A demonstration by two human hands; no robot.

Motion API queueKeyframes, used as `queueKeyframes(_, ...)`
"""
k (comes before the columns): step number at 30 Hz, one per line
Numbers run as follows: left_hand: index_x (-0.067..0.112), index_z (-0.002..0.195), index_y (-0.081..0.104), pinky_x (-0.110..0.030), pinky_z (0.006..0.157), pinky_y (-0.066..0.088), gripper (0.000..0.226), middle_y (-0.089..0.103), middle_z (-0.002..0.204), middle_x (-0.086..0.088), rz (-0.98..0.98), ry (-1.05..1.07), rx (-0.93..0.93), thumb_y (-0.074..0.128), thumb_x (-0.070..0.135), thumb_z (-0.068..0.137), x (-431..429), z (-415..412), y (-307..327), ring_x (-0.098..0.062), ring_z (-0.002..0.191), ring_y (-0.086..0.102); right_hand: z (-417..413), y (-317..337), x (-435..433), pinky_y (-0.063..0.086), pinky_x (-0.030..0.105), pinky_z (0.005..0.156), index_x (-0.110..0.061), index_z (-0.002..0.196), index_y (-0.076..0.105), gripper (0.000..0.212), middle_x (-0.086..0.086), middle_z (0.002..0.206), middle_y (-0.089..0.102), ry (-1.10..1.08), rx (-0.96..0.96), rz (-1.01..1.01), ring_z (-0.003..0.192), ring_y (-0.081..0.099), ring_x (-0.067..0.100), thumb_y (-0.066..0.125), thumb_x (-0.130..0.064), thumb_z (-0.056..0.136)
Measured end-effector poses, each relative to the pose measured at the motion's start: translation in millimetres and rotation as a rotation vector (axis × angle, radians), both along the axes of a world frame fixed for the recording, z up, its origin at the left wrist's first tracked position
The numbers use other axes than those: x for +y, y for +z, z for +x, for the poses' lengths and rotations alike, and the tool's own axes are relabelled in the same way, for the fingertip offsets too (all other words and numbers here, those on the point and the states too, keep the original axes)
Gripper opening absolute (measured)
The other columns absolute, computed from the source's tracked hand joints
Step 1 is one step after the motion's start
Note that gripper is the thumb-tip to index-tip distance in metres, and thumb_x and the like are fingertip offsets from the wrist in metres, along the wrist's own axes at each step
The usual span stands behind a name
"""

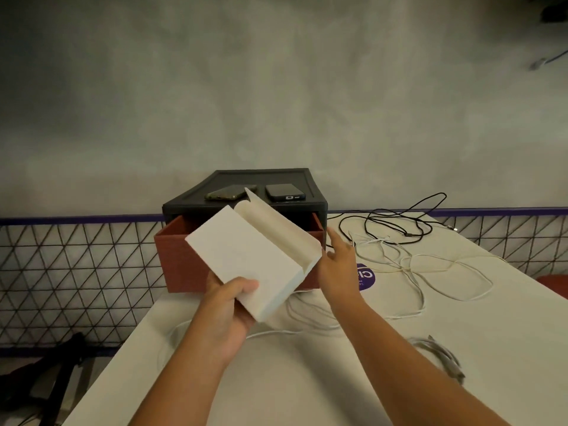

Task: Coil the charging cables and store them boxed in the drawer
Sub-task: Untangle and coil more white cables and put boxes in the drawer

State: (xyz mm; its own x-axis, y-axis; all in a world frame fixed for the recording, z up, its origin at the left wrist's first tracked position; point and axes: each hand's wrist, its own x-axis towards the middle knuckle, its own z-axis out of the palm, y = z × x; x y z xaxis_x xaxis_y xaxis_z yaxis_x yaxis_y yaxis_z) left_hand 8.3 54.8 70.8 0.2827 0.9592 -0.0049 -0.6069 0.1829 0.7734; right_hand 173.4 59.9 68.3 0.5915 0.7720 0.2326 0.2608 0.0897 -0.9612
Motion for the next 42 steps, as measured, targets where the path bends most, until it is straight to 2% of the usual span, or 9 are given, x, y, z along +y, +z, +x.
queueKeyframes(4,0.013,0.133,0.044,-0.039,0.072,0.056,0.057,0.059,0.127,-0.011,-0.019,-0.025,-0.079,0.045,-0.013,0.082,-9.7,16.2,-14.3,-0.026,0.108,0.059,-11.1,-24.8,-50.9,0.049,0.031,0.082,-0.016,0.113,0.06,0.03,0.008,0.112,0.063,0.259,0.676,0.146,0.094,0.06,0.018,0.051,-0.035,0.092)
queueKeyframes(9,0.017,0.122,0.053,-0.04,0.07,0.054,0.052,0.067,0.114,-0.013,-0.063,-0.085,-0.047,0.053,-0.008,0.076,-33.9,45.3,-42.1,-0.029,0.1,0.063,-1.0,-41.7,-82.2,0.056,0.035,0.081,-0.032,0.119,0.055,0.057,0.001,0.111,0.067,0.427,0.363,0.141,0.101,0.065,0.018,0.069,-0.035,0.064)
queueKeyframes(19,0.034,0.122,0.03,-0.022,0.071,0.052,0.073,0.064,0.104,-0.003,0.258,0.116,0.429,0.064,-0.013,0.078,-34.6,17.9,-70.8,-0.013,0.087,0.061,50.3,-60.2,-120.9,0.052,0.035,0.088,-0.032,0.123,0.058,0.04,-0.002,0.109,0.069,0.281,0.196,0.073,0.1,0.064,0.017,0.058,-0.015,0.086)
queueKeyframes(23,0.049,0.112,0.034,-0.02,0.072,0.046,0.073,0.059,0.11,0.007,0.435,0.07,0.626,0.067,0.011,0.06,-45.0,16.7,-75.3,-0.002,0.087,0.062,46.9,-67.1,-121.8,0.047,0.021,0.089,-0.032,0.129,0.051,0.05,-0.01,0.117,0.065,0.254,0.06,0.033,0.109,0.06,0.01,0.056,-0.028,0.079)
queueKeyframes(28,0.054,0.115,0.035,-0.016,0.078,0.044,0.083,0.057,0.113,0.016,0.522,0.097,0.716,0.075,0.006,0.059,-52.0,8.1,-78.2,0.007,0.093,0.058,45.2,-70.1,-126.7,0.043,0.004,0.076,-0.045,0.108,0.05,0.053,-0.031,0.098,0.062,0.207,-0.031,0.026,0.091,0.058,-0.016,0.052,0.004,0.088)
queueKeyframes(32,0.064,0.12,0.026,-0.022,0.079,0.046,0.102,0.051,0.115,0.02,0.516,0.116,0.742,0.077,-0.004,0.063,-53.4,4.6,-76.9,0.0,0.101,0.055,39.7,-71.2,-132.7,0.042,0.005,0.085,-0.035,0.123,0.052,0.054,-0.02,0.114,0.062,0.199,-0.158,0.026,0.101,0.058,-0.003,0.051,-0.012,0.074)
queueKeyframes(35,0.06,0.13,0.018,-0.033,0.079,0.051,0.108,0.048,0.117,0.016,0.488,0.107,0.757,0.077,-0.005,0.067,-52.2,1.6,-75.5,-0.007,0.102,0.054,48.7,-70.9,-139.1,0.038,0.012,0.082,-0.017,0.12,0.061,0.049,-0.004,0.117,0.059,-0.093,-0.346,-0.001,0.098,0.054,0.013,0.046,-0.018,0.074)
queueKeyframes(38,0.056,0.136,0.013,-0.045,0.081,0.05,0.11,0.048,0.116,0.016,0.461,0.094,0.76,0.077,-0.004,0.069,-52.2,-2.6,-74.5,-0.008,0.102,0.053,74.4,-71.4,-145.1,0.037,0.034,0.095,-0.014,0.118,0.062,0.038,0.008,0.124,0.053,-0.381,-0.409,-0.235,0.113,0.047,0.031,0.048,-0.02,0.083)
queueKeyframes(42,0.056,0.136,0.012,-0.041,0.079,0.051,0.108,0.049,0.114,0.016,0.477,0.106,0.751,0.073,-0.007,0.072,-55.0,-4.0,-74.6,-0.006,0.101,0.054,107.5,-72.3,-151.2,0.039,0.038,0.092,-0.01,0.116,0.058,0.04,0.014,0.118,0.049,-0.37,-0.469,-0.752,0.114,0.045,0.036,0.042,-0.037,0.09)
